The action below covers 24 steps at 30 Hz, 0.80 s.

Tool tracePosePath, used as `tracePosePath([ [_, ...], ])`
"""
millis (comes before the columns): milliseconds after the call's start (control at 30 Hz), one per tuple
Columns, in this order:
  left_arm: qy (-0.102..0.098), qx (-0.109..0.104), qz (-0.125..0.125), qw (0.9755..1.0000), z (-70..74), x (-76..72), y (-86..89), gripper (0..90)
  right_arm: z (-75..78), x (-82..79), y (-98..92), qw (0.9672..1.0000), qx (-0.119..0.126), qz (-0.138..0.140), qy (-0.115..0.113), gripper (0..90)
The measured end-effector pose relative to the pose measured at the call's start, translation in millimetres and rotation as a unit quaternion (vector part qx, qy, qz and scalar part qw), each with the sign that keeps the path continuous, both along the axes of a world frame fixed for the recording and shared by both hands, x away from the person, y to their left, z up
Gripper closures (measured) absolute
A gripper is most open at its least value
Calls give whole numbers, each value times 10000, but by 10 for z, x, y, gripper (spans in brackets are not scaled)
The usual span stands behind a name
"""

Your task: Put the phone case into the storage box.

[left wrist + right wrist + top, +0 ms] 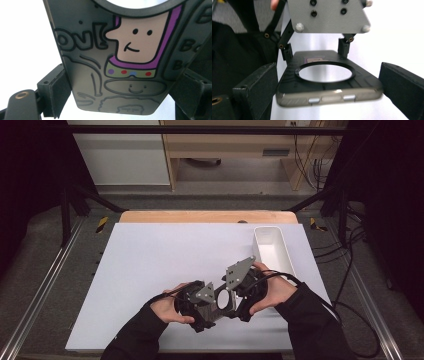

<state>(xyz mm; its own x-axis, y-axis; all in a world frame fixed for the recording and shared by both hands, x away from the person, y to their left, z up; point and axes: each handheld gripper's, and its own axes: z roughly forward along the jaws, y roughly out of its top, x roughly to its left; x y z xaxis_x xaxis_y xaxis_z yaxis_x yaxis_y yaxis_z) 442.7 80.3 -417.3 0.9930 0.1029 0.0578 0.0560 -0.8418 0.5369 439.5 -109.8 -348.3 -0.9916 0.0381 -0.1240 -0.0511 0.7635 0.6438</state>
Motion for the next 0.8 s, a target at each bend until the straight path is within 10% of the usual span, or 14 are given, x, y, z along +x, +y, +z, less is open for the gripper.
tracePosePath([
  [233,18,-169,127,9998,-2,13,81,116,107,-2,-213,9974,683,-225,-43,34],
  [800,33,-986,385,9944,15,19,266,115,-42,-8,-528,9883,1427,-536,67,24],
])
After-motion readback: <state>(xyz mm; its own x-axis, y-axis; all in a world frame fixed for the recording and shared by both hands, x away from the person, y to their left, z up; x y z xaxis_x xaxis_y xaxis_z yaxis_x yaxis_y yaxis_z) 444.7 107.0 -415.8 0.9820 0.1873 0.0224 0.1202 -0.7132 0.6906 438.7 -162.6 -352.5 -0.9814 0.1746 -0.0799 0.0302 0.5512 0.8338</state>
